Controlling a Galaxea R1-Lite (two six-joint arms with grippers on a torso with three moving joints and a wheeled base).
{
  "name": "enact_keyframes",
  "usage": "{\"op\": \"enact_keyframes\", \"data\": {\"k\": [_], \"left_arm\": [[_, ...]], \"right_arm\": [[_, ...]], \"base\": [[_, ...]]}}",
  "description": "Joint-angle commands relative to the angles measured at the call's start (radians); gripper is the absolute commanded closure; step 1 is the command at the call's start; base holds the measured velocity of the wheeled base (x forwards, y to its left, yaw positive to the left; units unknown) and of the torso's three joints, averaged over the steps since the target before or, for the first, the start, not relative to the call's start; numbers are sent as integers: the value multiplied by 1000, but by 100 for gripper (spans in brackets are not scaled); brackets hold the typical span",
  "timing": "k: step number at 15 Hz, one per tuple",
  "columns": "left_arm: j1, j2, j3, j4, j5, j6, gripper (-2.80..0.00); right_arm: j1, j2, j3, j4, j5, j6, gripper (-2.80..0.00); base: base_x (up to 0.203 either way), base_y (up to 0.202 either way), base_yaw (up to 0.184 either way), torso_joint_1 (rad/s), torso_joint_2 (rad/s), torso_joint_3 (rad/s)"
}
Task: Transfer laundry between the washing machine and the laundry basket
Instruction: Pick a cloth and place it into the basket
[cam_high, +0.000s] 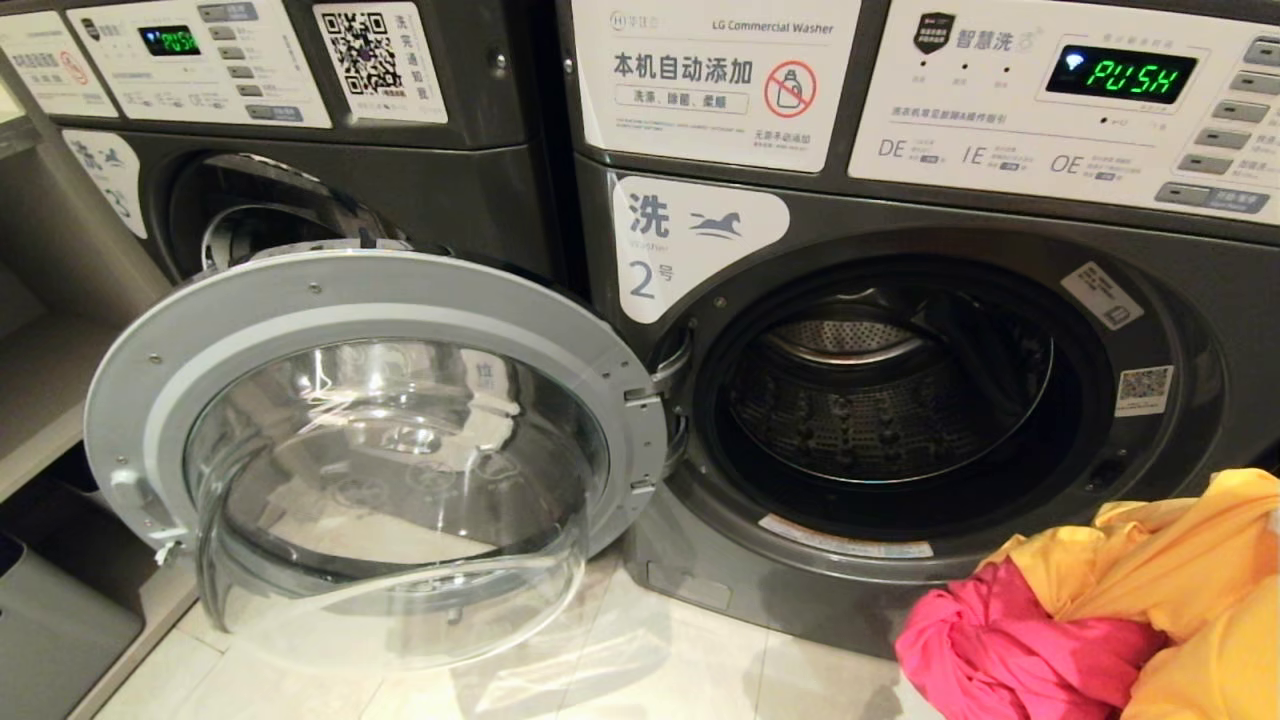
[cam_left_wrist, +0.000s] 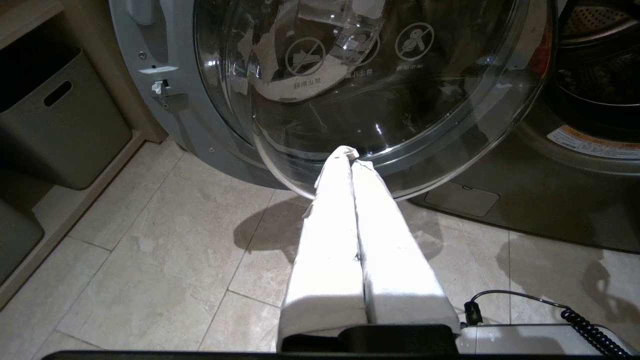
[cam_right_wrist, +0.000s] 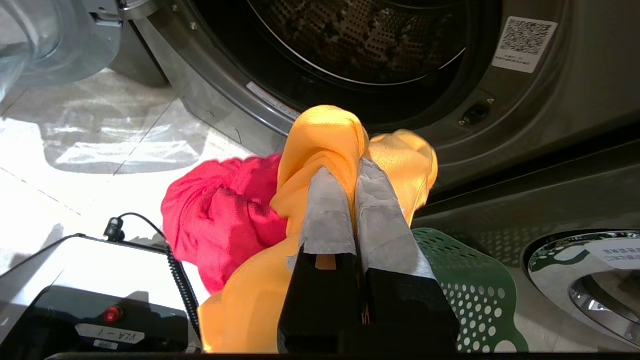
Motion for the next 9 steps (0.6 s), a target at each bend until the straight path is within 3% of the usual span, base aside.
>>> {"op": "enact_keyframes", "data": {"k": [1, 9], "left_arm": [[0, 0, 0, 0, 1, 1, 0], [0, 0, 0, 0, 1, 1, 0]], "right_arm": [[1, 10, 0, 2, -3, 1, 0], [1, 12, -1, 4, 3, -4, 0]], "base": [[0, 0, 0, 2, 2, 169], [0, 0, 0, 1, 0, 22]]}}
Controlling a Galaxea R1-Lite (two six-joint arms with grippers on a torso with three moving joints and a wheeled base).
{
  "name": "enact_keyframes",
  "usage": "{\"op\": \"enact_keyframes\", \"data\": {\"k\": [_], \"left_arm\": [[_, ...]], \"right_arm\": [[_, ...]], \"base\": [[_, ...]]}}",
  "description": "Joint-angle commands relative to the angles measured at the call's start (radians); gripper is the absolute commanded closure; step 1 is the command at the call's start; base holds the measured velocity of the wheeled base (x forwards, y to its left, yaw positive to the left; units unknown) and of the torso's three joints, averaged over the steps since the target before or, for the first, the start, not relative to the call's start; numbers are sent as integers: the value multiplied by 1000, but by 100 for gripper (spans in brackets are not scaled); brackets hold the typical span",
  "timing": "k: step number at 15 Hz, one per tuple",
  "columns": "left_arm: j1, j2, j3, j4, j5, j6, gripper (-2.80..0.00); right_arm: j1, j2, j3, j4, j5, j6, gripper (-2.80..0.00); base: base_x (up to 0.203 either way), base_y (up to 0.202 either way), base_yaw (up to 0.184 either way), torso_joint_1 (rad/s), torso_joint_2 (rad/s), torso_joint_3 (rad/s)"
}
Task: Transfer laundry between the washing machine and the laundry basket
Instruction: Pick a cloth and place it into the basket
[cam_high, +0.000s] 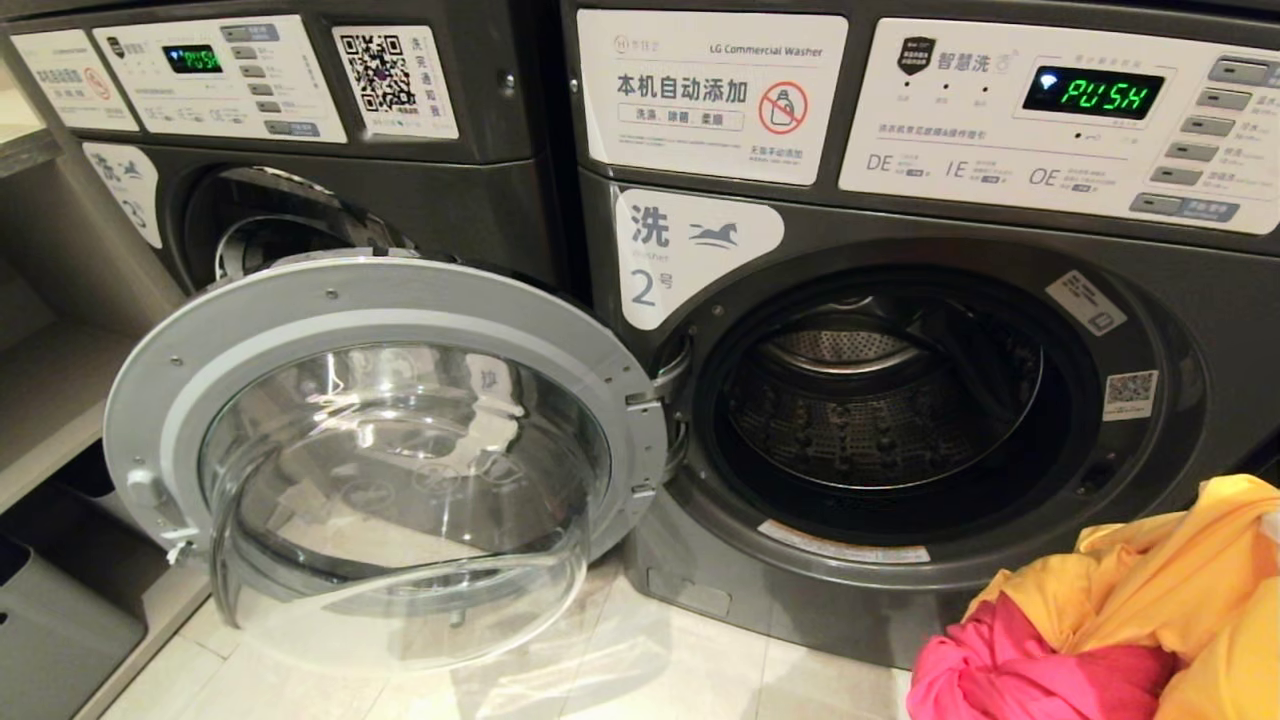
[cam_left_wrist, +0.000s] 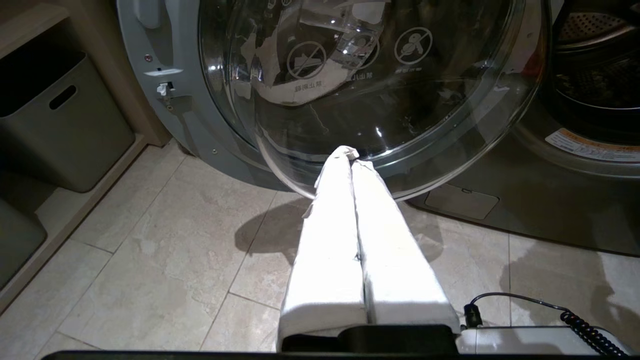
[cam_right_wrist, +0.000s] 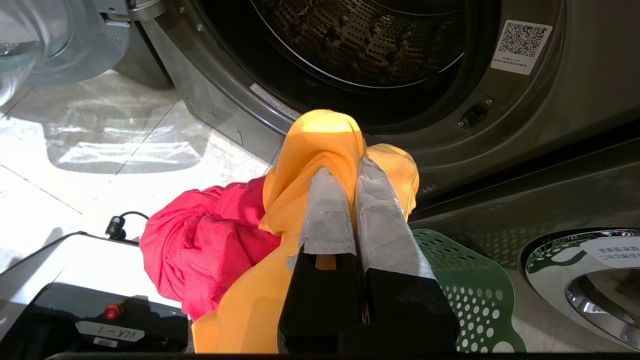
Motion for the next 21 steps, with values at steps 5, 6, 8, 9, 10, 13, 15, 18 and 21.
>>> {"op": "enact_keyframes", "data": {"k": [5, 6, 8, 9, 10, 13, 15, 18, 21], "left_arm": [[0, 0, 0, 0, 0, 0, 0], [0, 0, 0, 0, 0, 0, 0], [0, 0, 0, 0, 0, 0, 0], [0, 0, 0, 0, 0, 0, 0], [0, 0, 0, 0, 0, 0, 0], [0, 0, 0, 0, -1, 0, 0], [0, 0, 0, 0, 0, 0, 0], [0, 0, 0, 0, -1, 0, 0], [0, 0, 0, 0, 0, 0, 0]], "right_arm": [[-1, 6, 5, 3, -8, -1, 0], [0, 4, 6, 3, -10, -1, 0], [0, 4, 8, 3, -11, -1, 0], [0, 4, 8, 3, -11, -1, 0], [0, 4, 8, 3, -11, -1, 0], [-1, 3, 15, 3, -11, -1, 0], [-1, 1, 15, 3, -13, -1, 0], [-1, -3, 30, 2, -14, -1, 0], [-1, -11, 64, 2, -17, 0, 0]], "base": [[-2, 3, -87, 2, 1, 1], [-2, 11, -185, 2, 4, 2], [0, 10, -174, 1, 2, 0], [-1, 9, -169, -1, 2, 2], [1, 6, -172, 2, 0, -2], [-1, 9, -176, 3, 0, 4], [0, 9, -173, 0, 3, 2], [1, 9, -177, 1, 7, 1], [1, 8, -153, 4, 0, 3]]}}
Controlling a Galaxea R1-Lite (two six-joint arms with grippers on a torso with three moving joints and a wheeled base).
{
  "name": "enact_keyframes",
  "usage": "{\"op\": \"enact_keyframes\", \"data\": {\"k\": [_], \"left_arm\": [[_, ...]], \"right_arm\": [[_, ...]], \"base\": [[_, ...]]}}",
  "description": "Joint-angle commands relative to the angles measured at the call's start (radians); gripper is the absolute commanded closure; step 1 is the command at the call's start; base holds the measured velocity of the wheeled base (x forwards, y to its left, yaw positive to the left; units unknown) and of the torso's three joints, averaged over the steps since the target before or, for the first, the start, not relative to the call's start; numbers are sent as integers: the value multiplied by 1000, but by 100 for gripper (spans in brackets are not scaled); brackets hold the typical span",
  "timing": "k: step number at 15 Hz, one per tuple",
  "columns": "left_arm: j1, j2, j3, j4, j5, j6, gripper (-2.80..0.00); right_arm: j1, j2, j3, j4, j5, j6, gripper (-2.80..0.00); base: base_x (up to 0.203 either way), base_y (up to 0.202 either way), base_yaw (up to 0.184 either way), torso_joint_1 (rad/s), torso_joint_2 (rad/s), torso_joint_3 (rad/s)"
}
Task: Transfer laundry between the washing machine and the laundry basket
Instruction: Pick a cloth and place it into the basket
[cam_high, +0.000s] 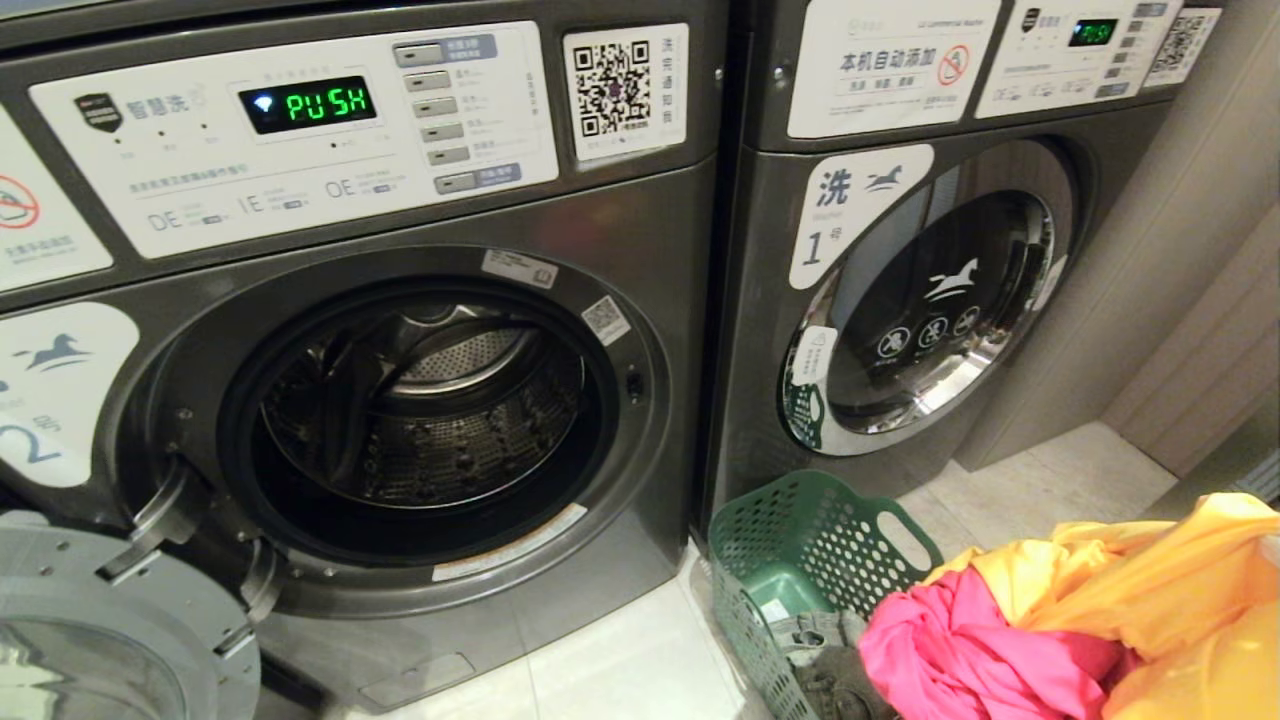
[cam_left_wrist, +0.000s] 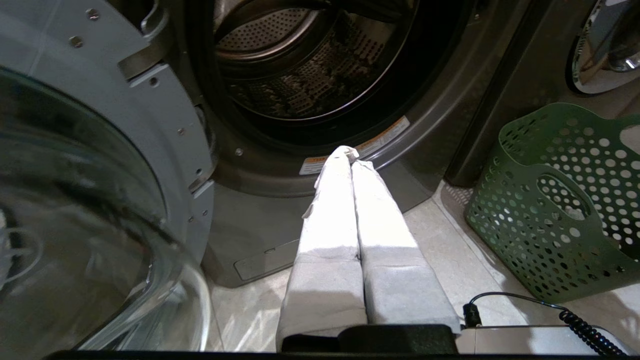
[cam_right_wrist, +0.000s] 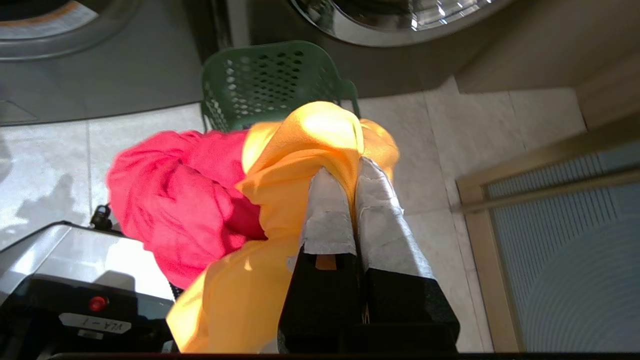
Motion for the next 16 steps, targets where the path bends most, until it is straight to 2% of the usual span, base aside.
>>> {"op": "enact_keyframes", "data": {"k": [1, 5, 9, 12, 16], "left_arm": [[0, 0, 0, 0, 1, -1, 0], [0, 0, 0, 0, 1, -1, 0], [0, 0, 0, 0, -1, -3, 0], [0, 0, 0, 0, 1, -4, 0], [0, 0, 0, 0, 1, -4, 0]], "right_arm": [[-1, -4, 30, 2, -6, 4, 0], [-6, 9, 86, -18, 2, 70, 0], [-21, 52, 178, -140, 0, 93, 0], [-73, 83, 181, -144, 2, 95, 0], [-103, 136, 142, -146, 7, 95, 0]], "base": [[0, 8, -86, 0, 4, 2], [0, 0, 0, 0, 0, 0], [0, 0, 0, 0, 0, 0], [0, 0, 0, 0, 0, 0], [0, 0, 0, 0, 0, 0]]}}
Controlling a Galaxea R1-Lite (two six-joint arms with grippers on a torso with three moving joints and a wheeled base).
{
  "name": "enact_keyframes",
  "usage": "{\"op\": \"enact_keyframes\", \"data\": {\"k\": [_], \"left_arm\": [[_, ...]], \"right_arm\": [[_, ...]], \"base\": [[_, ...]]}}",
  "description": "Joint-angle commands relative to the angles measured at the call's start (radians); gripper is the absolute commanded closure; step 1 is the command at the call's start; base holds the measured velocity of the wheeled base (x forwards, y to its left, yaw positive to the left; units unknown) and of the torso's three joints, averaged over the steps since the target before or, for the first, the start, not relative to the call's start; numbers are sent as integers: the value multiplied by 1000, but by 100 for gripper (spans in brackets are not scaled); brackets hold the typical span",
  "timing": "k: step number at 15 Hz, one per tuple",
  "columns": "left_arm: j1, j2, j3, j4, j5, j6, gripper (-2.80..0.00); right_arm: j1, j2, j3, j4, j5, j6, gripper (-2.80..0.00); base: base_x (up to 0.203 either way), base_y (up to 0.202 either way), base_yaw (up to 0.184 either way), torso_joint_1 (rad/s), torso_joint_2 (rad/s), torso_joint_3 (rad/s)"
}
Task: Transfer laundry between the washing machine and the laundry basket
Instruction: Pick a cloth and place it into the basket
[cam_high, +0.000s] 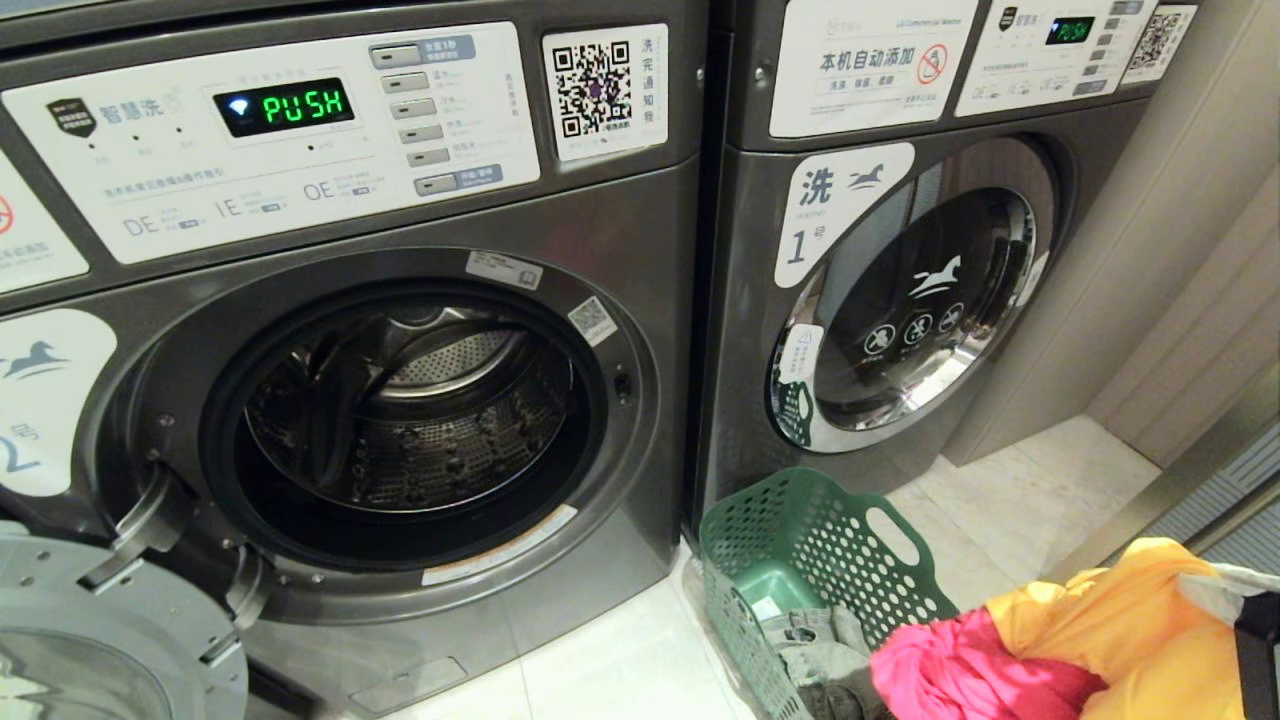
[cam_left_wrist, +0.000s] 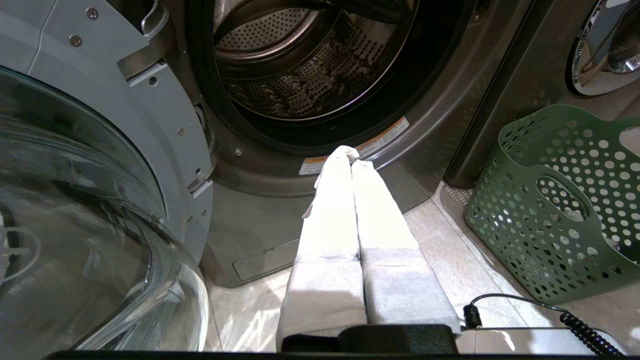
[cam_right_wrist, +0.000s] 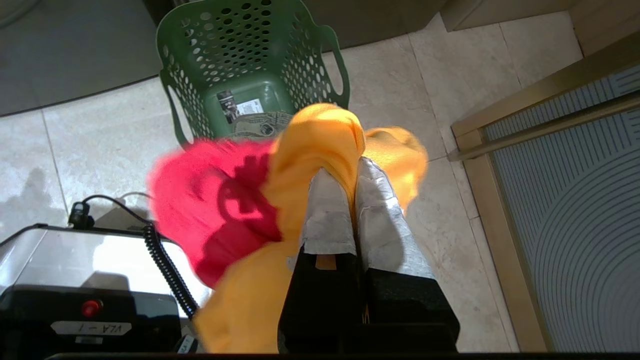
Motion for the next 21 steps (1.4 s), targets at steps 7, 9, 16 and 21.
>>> {"op": "enact_keyframes", "data": {"k": [7, 9, 16, 21], "left_arm": [[0, 0, 0, 0, 0, 0, 0], [0, 0, 0, 0, 0, 2, 0], [0, 0, 0, -2, 0, 2, 0], [0, 0, 0, 0, 0, 2, 0]], "right_arm": [[-188, 284, -38, -258, 82, -7, 0], [-246, 365, -40, -326, 94, -20, 0], [-276, 646, -34, -666, 210, -26, 0], [-296, 711, -27, -705, 215, -25, 0]], "base": [[0, 0, 0, 0, 0, 0], [0, 0, 0, 0, 0, 0], [0, 0, 0, 0, 0, 0], [0, 0, 0, 0, 0, 0]]}}
